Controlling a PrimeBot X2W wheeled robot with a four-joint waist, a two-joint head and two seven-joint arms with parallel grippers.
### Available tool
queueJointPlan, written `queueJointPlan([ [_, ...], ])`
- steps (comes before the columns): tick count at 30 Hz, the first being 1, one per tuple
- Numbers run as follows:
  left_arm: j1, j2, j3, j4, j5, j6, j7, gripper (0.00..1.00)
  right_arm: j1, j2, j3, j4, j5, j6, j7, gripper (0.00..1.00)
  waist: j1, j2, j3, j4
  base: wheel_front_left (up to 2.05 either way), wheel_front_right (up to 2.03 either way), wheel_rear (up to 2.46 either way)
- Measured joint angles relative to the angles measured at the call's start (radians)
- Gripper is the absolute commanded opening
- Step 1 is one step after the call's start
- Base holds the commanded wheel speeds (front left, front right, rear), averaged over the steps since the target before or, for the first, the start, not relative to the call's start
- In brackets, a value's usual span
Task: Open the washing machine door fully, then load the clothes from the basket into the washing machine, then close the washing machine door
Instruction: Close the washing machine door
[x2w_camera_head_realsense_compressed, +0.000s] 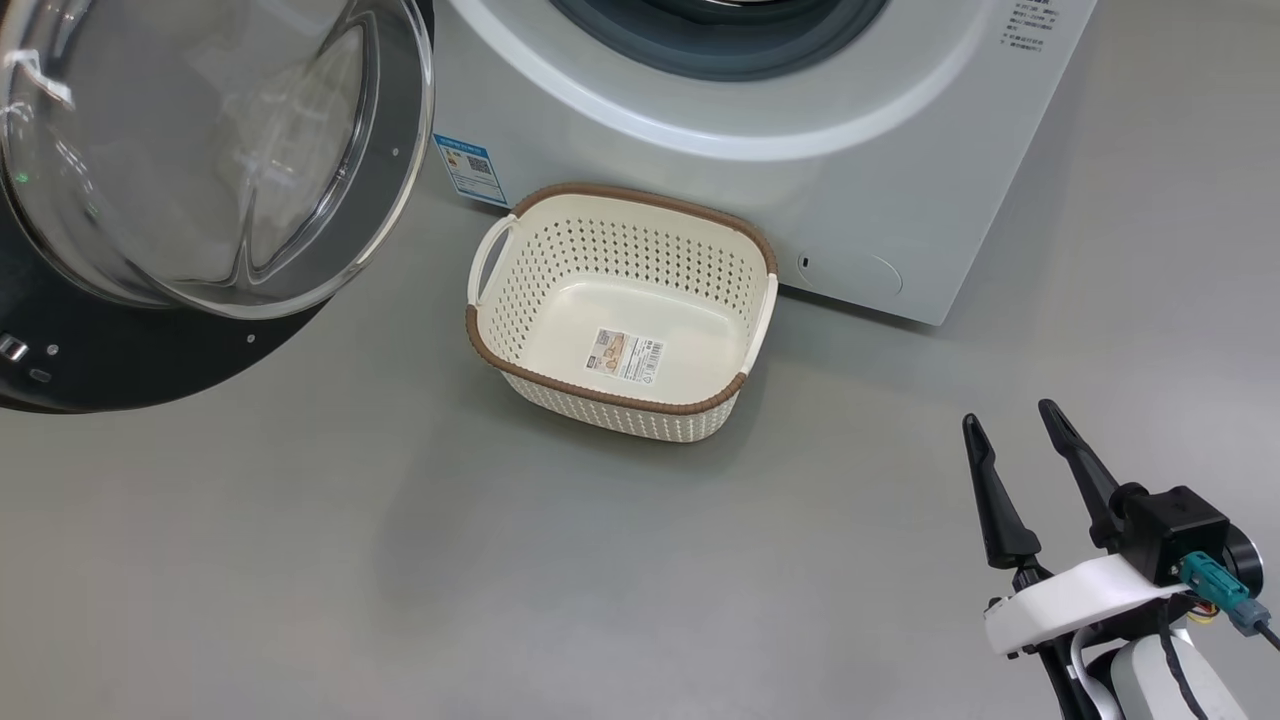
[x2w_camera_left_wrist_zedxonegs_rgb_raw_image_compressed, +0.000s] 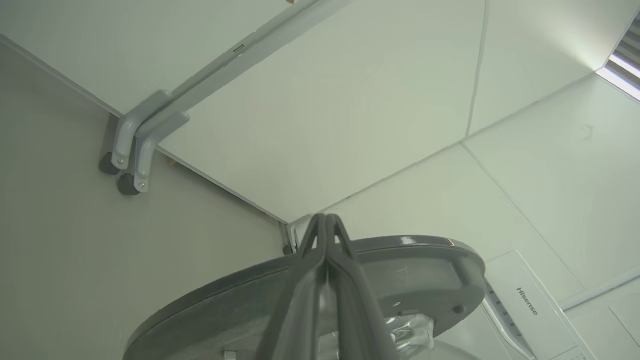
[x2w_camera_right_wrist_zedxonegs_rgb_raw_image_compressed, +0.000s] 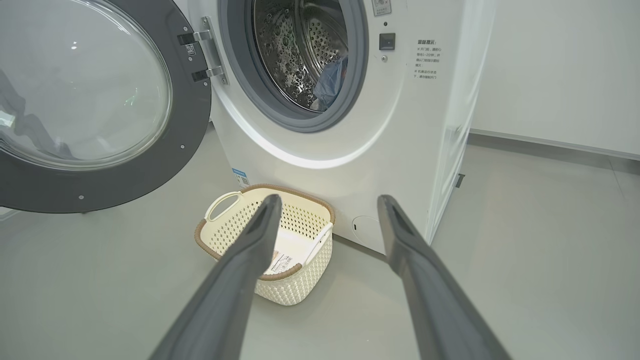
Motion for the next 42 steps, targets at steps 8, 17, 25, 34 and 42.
queueJointPlan([
  [8,-0.08,0.045,0.09,0.1,-0.125,0.038,0.076,0.0,-0.004,-0.012,0.008,-0.009,0.0,0.0,0.008,1.0,-0.0001,0.0,0.023,-0.018,0.0,0.0,0.0],
  [17,-0.133,0.131,0.139,0.187,-0.171,0.093,0.13,0.0,-0.023,-0.039,0.004,-0.041,-0.001,0.0,0.031,1.0,0.0,0.0,0.077,-0.047,0.0,0.0,0.0],
  [25,-0.159,0.148,0.158,0.239,-0.201,0.103,0.142,0.0,-0.024,-0.068,-0.018,-0.06,-0.008,0.0,0.045,1.0,0.0,0.0,0.125,-0.067,0.0,0.0,0.0],
  [34,-0.199,0.153,0.161,0.278,-0.209,0.098,0.13,0.0,-0.041,-0.085,-0.02,-0.081,-0.008,0.0,0.054,1.0,0.0,0.0,0.166,-0.079,0.0,0.0,0.0],
  [42,-0.221,0.154,0.158,0.314,-0.208,0.087,0.111,0.0,-0.041,-0.093,-0.027,-0.087,-0.008,0.0,0.061,1.0,0.0,0.0,0.18,-0.082,0.0,0.0,0.0],
])
